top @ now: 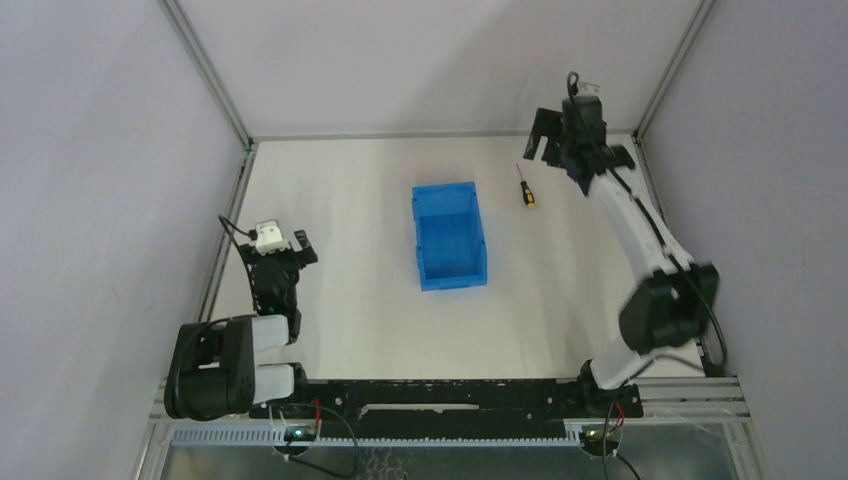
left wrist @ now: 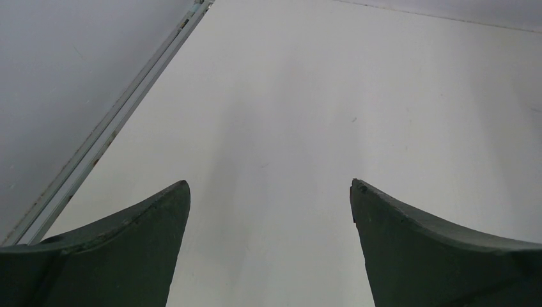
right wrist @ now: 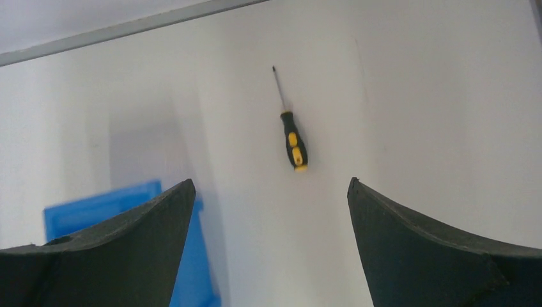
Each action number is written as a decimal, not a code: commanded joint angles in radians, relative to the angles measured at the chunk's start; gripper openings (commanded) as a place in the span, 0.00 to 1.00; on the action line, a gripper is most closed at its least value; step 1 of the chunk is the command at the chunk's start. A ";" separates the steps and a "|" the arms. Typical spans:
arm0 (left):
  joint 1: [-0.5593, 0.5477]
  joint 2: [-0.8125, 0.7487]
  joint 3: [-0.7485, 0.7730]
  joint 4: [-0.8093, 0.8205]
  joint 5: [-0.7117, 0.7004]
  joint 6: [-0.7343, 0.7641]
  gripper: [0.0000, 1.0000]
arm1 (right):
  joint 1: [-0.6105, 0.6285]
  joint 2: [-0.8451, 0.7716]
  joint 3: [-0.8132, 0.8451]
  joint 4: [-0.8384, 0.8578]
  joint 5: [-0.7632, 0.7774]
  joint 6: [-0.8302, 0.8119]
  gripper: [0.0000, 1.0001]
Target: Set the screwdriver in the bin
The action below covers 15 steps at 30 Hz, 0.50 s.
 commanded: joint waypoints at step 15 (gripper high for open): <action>-0.002 -0.015 0.037 0.030 0.001 0.015 1.00 | -0.063 0.898 0.862 -0.518 -0.142 -0.113 0.85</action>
